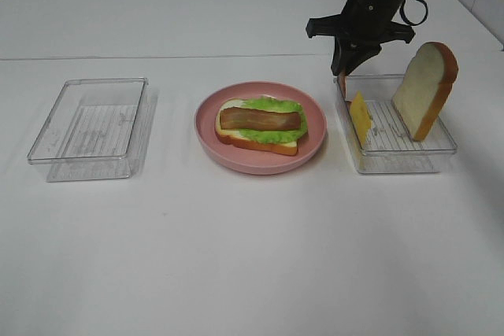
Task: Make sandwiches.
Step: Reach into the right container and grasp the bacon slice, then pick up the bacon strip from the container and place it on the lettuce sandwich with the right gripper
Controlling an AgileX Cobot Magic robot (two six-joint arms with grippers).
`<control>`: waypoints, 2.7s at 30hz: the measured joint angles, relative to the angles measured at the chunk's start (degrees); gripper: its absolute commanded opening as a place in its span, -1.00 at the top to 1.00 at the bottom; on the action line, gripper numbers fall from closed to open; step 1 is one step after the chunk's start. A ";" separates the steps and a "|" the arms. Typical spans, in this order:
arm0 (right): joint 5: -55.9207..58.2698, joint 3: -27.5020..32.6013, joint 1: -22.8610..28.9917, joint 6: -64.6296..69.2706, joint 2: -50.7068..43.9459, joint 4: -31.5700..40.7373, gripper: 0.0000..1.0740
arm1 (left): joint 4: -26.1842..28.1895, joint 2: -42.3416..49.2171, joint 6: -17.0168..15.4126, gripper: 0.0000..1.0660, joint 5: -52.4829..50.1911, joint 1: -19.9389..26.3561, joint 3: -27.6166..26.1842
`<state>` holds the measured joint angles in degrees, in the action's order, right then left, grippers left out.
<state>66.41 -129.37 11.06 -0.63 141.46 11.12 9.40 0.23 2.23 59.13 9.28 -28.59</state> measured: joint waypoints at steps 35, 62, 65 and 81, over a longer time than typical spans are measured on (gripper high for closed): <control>3.21 0.00 0.00 -0.57 -16.04 10.60 1.00 | 0.00 0.00 0.00 -0.88 0.00 0.00 0.00; -10.94 31.34 3.95 -30.54 -21.26 53.51 1.00 | 0.06 0.00 0.00 -0.88 0.00 0.00 0.00; -13.06 31.46 6.02 -31.46 -20.11 53.69 1.00 | 0.06 0.00 0.00 -0.88 0.00 0.00 0.00; -18.39 31.46 8.02 -33.12 -15.07 53.92 1.00 | 0.06 0.00 0.00 -0.88 0.00 0.00 0.00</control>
<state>48.01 -97.92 19.08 -33.75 126.39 65.03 9.45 0.23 2.23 59.13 9.28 -28.59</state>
